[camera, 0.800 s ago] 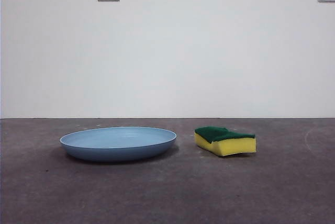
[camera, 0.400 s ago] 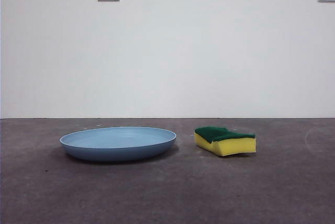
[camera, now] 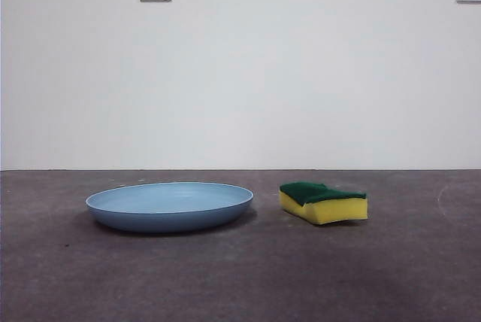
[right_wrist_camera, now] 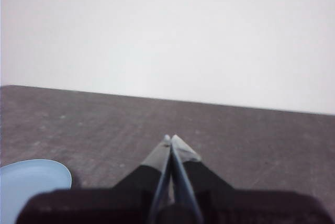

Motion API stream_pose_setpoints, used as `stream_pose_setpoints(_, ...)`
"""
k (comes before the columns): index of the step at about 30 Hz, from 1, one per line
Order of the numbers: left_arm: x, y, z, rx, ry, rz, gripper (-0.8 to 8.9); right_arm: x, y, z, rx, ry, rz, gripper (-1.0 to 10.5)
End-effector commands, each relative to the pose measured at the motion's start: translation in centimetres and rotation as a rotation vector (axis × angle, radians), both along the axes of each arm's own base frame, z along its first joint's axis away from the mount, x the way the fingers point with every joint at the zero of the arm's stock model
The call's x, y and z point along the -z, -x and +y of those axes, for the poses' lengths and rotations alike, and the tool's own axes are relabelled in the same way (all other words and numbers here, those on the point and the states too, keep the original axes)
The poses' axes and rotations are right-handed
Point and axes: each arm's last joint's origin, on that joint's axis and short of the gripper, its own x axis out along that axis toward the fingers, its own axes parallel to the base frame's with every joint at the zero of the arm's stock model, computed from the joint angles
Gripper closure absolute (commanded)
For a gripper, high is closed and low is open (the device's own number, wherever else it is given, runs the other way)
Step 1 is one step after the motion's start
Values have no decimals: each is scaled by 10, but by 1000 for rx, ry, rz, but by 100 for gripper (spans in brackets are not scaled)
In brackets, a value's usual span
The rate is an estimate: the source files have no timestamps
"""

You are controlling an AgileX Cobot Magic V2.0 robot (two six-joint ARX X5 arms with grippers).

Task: Pick up the plate,pick up the cloth,clean the plate with the cloth

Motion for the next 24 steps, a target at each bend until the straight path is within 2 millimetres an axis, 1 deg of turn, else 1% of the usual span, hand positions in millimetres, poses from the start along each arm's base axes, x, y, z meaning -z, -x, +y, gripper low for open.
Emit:
stream_pose_setpoints(1,5,-1,0,-5,6,10,817,36,3,-4,27,-9,31,945)
stream_pose_setpoints(6,5,-1,0,-4,6,10,817,86,7,-6,67,-73,76,945)
stream_pose_setpoints(8,5,-1,0,-5,6,10,817,101,7,-6,70,-98,94,945)
stream_pose_setpoints(11,5,-1,0,-5,6,10,817,117,7,-6,68,-122,117,945)
stream_pose_setpoints(15,5,-1,0,-5,6,10,817,128,6,-6,70,-134,148,945)
stream_pose_setpoints(21,5,-1,0,-5,6,10,817,129,6,-4,177,-123,155,945)
stream_pose_setpoints(24,5,-1,0,-5,6,10,817,132,6,-3,192,-116,181,945)
